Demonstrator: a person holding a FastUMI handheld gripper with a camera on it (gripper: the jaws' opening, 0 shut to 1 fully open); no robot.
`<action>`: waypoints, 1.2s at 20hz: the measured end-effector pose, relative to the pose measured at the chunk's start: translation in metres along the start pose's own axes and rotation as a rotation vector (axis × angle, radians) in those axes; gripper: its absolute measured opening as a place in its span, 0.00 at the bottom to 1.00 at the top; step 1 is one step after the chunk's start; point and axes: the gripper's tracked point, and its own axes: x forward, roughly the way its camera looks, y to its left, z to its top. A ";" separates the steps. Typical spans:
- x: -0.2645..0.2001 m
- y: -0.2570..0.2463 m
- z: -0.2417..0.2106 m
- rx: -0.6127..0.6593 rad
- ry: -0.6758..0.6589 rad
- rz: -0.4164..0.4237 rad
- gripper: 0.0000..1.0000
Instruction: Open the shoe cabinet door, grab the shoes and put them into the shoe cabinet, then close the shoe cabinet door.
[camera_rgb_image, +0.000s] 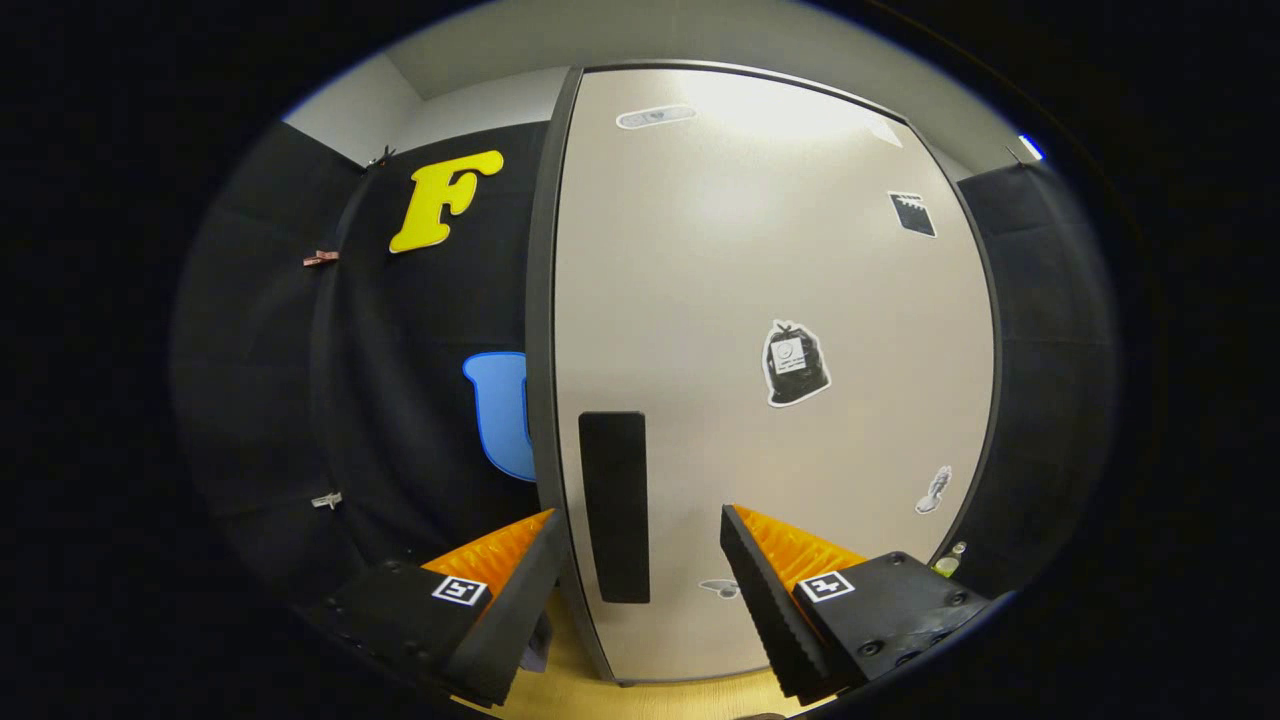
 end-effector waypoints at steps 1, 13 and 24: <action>0.004 0.001 -0.001 -0.001 0.004 0.001 0.96; 0.019 0.012 -0.010 -0.015 0.003 -0.014 0.37; -0.003 0.011 -0.013 -0.031 0.038 0.017 0.25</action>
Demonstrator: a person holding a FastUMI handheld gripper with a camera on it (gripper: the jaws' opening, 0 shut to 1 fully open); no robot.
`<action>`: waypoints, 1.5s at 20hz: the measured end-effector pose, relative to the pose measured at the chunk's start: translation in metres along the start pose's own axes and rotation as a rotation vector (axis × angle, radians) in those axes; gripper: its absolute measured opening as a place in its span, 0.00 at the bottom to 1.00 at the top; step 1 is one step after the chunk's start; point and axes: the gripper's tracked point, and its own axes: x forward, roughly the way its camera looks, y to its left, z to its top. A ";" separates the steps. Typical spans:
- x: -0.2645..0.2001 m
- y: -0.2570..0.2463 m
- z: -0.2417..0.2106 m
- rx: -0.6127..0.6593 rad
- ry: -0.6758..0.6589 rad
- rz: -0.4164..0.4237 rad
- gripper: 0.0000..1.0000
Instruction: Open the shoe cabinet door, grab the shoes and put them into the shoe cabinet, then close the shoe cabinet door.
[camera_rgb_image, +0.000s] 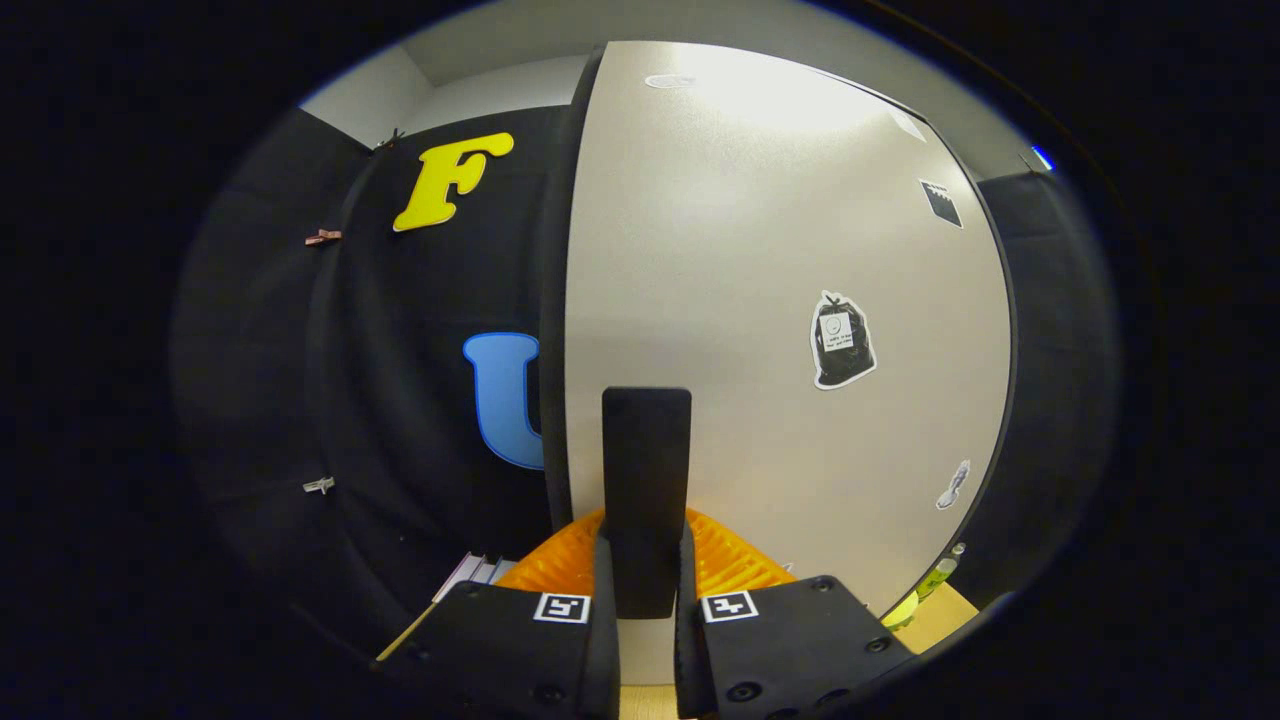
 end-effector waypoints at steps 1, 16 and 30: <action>-0.008 -0.002 0.000 0.001 -0.001 0.003 0.26; -0.114 -0.047 -0.003 0.029 0.009 0.050 0.25; -0.185 -0.127 -0.003 -0.007 0.007 0.160 0.25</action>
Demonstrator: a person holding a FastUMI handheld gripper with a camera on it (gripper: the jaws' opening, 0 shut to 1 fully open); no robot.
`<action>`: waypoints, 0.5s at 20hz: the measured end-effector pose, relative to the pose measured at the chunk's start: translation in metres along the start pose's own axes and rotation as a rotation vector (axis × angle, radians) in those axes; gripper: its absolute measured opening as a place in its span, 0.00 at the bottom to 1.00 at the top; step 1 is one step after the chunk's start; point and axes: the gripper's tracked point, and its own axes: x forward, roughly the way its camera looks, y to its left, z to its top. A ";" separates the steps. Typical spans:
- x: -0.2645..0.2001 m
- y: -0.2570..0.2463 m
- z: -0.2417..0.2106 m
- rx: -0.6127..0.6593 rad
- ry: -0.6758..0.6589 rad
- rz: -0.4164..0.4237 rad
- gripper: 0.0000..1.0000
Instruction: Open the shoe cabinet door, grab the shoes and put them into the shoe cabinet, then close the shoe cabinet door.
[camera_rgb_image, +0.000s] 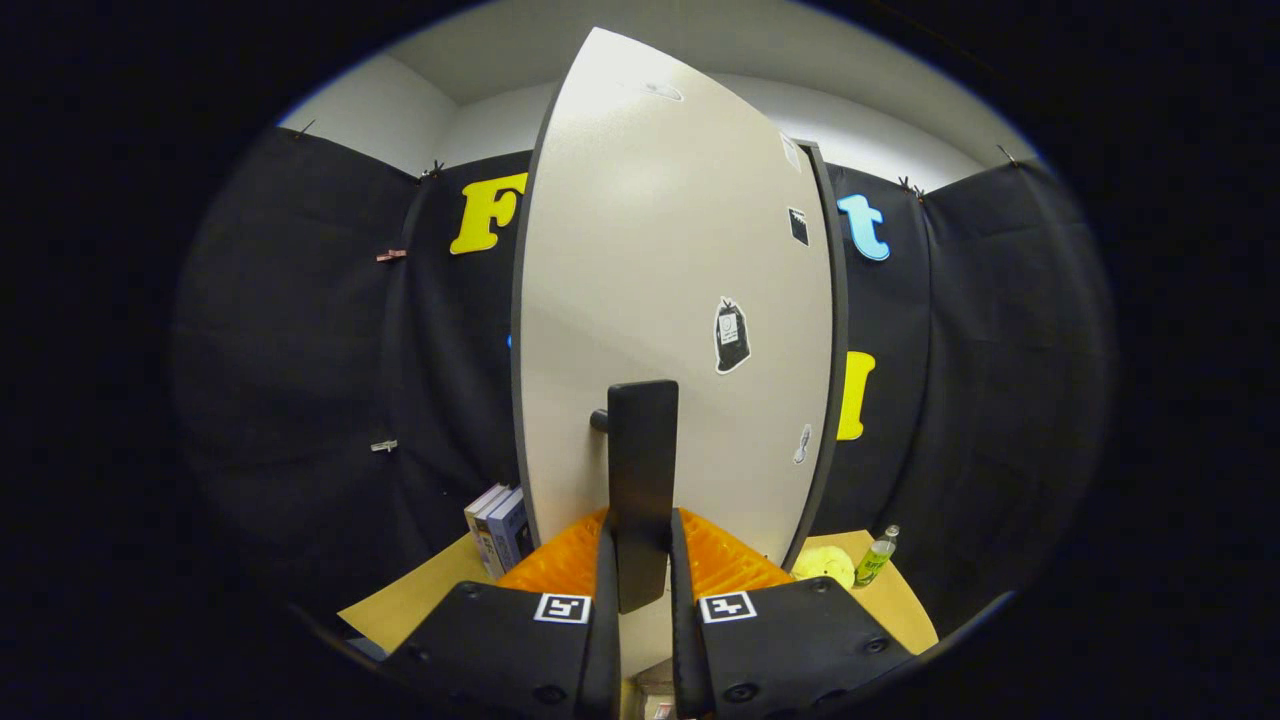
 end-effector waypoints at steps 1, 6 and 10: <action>-0.005 -0.005 0.000 -0.004 0.005 0.002 0.25; -0.024 -0.035 0.000 -0.005 -0.002 -0.017 0.24; -0.042 -0.064 -0.003 -0.016 0.016 -0.085 0.24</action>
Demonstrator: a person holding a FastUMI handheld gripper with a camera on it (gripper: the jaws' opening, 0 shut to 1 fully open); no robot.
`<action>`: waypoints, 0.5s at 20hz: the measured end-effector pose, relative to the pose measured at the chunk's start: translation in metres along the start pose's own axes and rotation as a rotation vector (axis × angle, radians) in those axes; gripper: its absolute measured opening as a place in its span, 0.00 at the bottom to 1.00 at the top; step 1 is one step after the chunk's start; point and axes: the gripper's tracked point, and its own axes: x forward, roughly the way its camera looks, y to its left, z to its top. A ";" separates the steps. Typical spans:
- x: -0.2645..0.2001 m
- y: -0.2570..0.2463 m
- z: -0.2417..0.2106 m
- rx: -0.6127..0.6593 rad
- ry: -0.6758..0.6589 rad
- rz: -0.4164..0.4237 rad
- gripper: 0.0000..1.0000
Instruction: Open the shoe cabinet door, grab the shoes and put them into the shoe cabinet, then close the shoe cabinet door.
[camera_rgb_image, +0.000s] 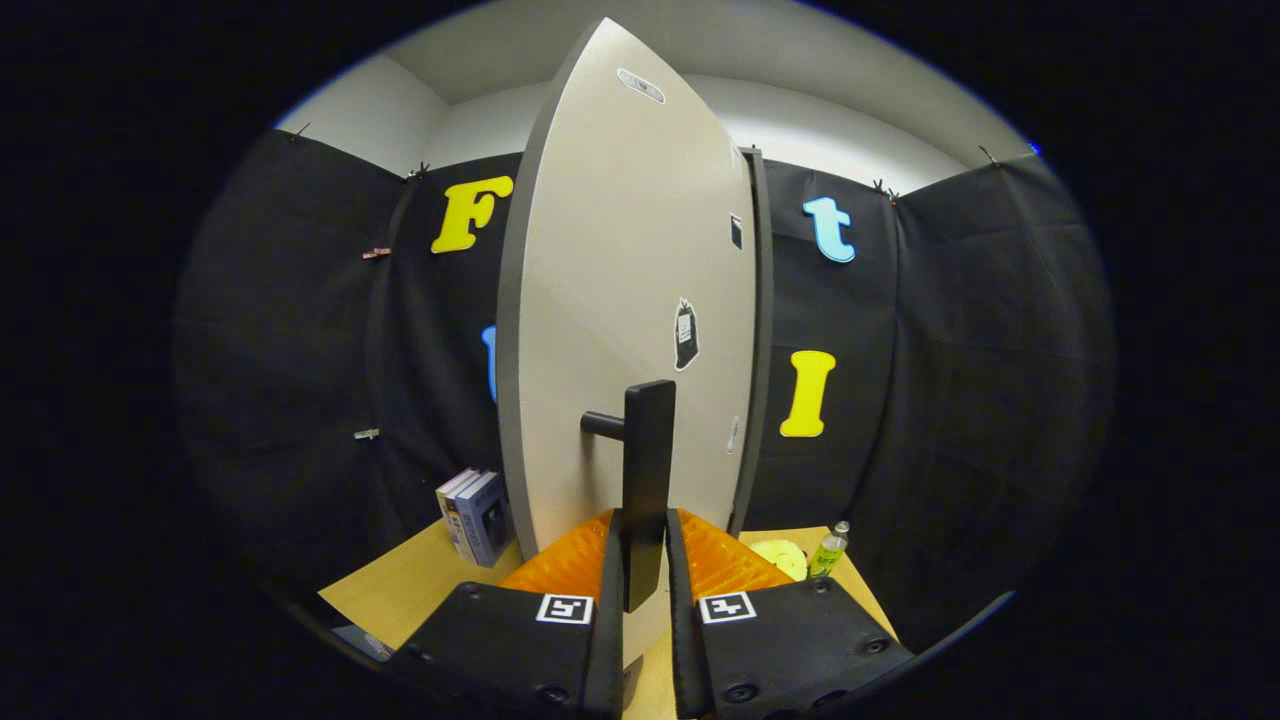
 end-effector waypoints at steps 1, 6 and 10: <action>-0.007 -0.008 -0.001 0.005 0.007 -0.015 0.24; -0.057 -0.061 0.011 0.020 -0.030 -0.140 0.18; -0.090 -0.085 0.018 0.053 -0.081 -0.177 0.17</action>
